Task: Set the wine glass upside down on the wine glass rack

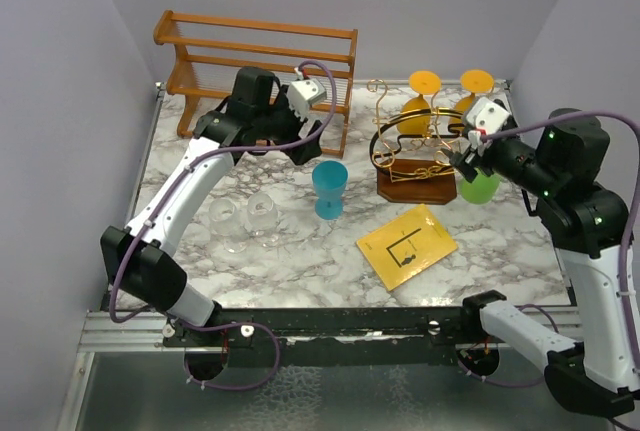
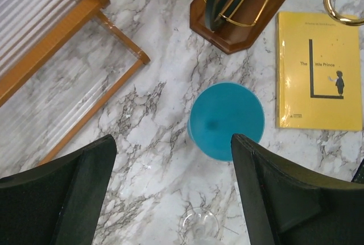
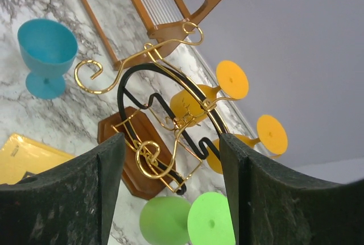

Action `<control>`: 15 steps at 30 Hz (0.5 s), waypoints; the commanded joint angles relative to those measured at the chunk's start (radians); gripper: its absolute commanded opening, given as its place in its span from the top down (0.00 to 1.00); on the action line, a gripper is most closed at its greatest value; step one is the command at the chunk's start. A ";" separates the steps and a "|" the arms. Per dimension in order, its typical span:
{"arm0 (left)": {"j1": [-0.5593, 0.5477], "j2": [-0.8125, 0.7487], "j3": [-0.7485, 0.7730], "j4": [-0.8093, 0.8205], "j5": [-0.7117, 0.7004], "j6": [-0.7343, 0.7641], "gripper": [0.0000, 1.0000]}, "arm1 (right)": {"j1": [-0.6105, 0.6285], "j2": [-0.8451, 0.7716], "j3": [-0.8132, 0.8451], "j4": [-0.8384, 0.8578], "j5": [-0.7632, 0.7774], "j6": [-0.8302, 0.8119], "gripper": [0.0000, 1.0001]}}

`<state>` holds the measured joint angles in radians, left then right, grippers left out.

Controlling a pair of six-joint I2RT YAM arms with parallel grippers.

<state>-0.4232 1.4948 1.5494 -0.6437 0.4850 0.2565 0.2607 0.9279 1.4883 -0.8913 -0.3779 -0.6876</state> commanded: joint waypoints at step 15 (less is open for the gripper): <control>-0.105 0.278 0.083 -0.121 -0.031 0.101 0.46 | -0.044 0.026 -0.010 0.151 0.123 0.198 0.32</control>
<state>-0.5091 1.7344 1.5780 -0.7345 0.4725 0.3332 0.2253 0.9688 1.4872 -0.7834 -0.2955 -0.5041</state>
